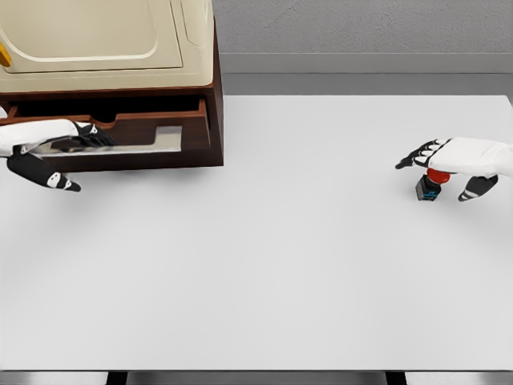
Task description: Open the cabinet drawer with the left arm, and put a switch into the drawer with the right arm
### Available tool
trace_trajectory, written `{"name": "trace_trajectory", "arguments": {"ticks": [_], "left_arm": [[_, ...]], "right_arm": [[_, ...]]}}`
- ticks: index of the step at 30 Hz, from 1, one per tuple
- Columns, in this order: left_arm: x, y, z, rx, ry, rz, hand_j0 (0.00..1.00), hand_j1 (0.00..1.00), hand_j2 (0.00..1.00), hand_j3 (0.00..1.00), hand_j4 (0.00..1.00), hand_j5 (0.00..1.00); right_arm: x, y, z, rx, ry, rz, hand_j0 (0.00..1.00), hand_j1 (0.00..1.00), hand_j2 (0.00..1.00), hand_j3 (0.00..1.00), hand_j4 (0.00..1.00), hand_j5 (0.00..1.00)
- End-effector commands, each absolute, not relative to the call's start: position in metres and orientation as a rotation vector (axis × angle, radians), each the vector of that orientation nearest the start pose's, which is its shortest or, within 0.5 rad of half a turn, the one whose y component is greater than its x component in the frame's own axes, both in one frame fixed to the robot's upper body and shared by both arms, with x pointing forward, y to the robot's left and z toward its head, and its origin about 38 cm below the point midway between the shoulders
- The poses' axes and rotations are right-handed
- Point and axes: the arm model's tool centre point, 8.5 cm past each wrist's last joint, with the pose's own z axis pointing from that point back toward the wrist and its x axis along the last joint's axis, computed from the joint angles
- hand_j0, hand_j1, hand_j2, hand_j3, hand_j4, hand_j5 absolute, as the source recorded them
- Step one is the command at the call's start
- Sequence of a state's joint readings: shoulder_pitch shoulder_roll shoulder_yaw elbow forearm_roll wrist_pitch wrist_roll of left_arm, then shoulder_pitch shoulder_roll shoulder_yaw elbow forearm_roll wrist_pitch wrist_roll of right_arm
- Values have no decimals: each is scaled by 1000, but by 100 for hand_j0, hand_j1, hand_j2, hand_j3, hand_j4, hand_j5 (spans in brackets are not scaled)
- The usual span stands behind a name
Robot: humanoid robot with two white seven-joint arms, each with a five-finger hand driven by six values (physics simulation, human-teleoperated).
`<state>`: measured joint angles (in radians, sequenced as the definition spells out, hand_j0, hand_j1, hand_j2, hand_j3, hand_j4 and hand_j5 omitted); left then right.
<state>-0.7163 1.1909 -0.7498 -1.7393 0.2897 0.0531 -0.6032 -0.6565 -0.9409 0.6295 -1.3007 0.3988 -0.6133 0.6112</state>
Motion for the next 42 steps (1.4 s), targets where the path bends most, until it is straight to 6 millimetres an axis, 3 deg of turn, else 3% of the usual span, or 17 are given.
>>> {"name": "trace_trajectory", "arguments": {"ticks": [1, 12, 42], "left_arm": [[390, 342, 283, -24, -1214, -1452, 82, 82, 82, 82, 82, 82], [384, 345, 278, -40, -1227, -1479, 82, 82, 82, 82, 82, 82], [371, 362, 299, -109, -1300, -1441, 83, 83, 83, 83, 83, 83]], "right_arm": [[435, -389, 206, -452, -1088, 2073, 100, 100, 100, 100, 100, 100], [435, -389, 205, -449, -1083, 2077, 100, 100, 100, 100, 100, 100], [435, -388, 203, -448, -1080, 2080, 99, 99, 99, 99, 99, 99]]}}
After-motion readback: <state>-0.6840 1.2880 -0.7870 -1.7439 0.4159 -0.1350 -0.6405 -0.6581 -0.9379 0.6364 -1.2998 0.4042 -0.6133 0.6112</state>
